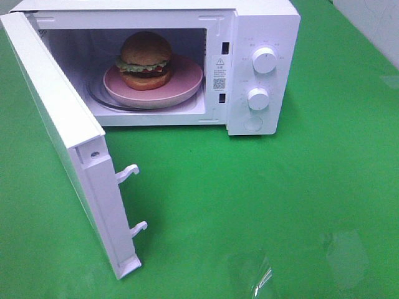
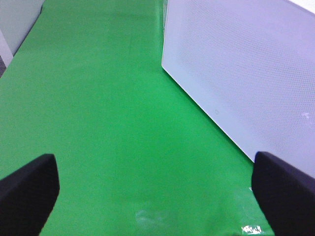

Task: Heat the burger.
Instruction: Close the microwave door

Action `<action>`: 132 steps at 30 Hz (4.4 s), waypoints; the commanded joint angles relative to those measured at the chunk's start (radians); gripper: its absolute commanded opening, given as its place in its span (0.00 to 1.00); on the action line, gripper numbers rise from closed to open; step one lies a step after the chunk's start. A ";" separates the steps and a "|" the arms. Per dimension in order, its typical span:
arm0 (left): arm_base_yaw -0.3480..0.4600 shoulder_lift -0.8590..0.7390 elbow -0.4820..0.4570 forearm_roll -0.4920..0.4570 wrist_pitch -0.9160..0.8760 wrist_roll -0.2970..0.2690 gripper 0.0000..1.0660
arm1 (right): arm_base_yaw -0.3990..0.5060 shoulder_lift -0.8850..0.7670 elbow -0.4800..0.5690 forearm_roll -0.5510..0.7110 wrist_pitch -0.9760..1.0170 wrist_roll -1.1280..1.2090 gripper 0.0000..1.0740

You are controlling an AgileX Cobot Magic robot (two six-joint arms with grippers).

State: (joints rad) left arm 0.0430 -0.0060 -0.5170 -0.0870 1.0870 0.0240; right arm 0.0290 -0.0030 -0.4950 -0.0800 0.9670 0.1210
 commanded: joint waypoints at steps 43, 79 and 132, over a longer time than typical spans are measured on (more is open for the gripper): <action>-0.004 0.489 0.156 -0.047 -1.044 0.000 0.00 | -0.006 -0.028 0.002 0.001 -0.008 0.009 0.71; -0.004 1.316 0.274 0.613 -2.032 -0.420 0.00 | -0.006 -0.028 0.002 0.001 -0.008 0.009 0.71; -0.599 1.892 -0.342 0.150 -1.908 -0.247 0.00 | -0.006 -0.028 0.002 0.001 -0.008 0.009 0.71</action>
State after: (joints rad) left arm -0.5480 1.8660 -0.8120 0.0760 -0.8500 -0.2260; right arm 0.0290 -0.0030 -0.4950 -0.0800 0.9670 0.1210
